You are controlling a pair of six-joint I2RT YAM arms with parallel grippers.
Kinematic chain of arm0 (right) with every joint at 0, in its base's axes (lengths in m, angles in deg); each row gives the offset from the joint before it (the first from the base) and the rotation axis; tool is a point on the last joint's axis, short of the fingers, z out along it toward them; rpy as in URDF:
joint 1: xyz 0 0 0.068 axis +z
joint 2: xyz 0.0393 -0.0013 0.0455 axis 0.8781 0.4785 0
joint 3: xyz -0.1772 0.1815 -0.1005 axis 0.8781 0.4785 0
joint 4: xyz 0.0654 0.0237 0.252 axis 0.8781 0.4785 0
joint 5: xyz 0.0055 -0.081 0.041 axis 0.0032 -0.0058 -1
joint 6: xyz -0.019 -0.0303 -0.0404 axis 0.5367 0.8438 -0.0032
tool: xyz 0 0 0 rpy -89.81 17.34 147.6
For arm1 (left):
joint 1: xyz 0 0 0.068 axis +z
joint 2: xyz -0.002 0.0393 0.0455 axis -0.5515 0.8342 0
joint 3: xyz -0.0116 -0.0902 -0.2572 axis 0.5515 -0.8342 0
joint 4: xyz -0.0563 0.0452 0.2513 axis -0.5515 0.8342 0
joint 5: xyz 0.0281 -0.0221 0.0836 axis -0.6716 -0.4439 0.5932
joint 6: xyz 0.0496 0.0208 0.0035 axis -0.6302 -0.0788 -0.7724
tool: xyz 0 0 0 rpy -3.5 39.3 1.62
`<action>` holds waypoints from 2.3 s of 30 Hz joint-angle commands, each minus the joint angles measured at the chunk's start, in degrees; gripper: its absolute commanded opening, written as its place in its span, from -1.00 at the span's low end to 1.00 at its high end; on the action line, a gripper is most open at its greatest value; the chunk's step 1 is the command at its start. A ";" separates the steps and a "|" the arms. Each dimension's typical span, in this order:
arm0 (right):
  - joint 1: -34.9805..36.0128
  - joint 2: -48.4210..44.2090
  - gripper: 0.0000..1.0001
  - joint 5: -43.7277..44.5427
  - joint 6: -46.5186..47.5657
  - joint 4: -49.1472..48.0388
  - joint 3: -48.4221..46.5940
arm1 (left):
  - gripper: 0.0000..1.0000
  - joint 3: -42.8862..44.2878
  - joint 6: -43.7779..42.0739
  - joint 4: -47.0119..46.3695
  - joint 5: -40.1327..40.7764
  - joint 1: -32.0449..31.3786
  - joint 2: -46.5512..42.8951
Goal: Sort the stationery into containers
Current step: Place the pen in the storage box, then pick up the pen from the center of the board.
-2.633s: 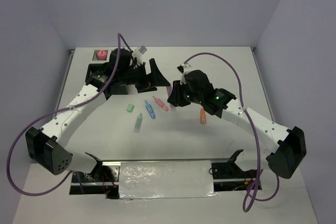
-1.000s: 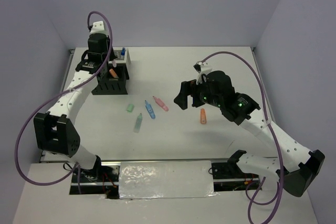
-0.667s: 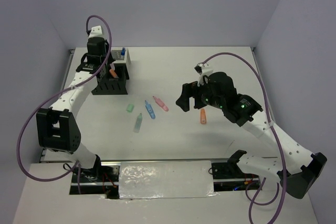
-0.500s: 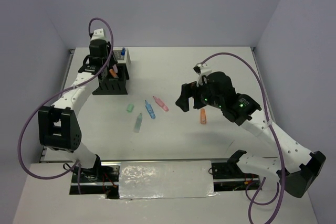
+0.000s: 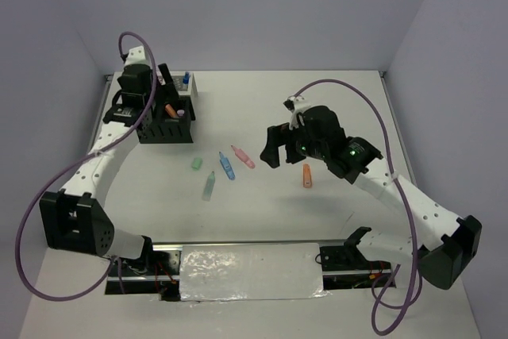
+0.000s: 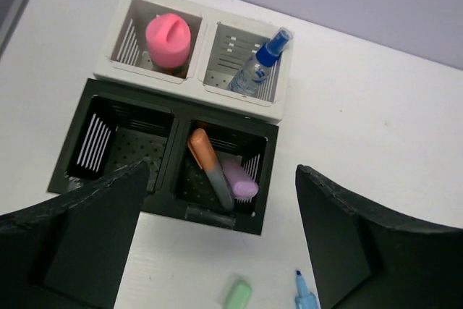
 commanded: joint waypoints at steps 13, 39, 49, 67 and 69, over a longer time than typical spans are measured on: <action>13.57 29.88 0.47 18.14 -10.42 8.82 -18.23 | 0.91 4.32 6.11 32.55 -9.07 0.33 -14.78; 26.23 67.71 0.35 26.87 -39.35 22.29 -48.83 | 0.96 7.31 6.55 45.65 -8.21 -0.64 -19.00; 26.14 71.84 0.28 25.90 -40.84 21.40 -51.83 | 0.97 8.71 5.76 46.27 -4.43 -5.65 -19.09; 25.61 70.62 -0.45 24.24 -33.30 16.93 -41.72 | 0.99 9.15 6.55 45.48 -3.38 -6.09 -18.74; 25.70 69.30 -0.68 23.27 -29.36 13.95 -37.62 | 0.99 8.10 6.99 44.95 -3.90 -5.65 -18.74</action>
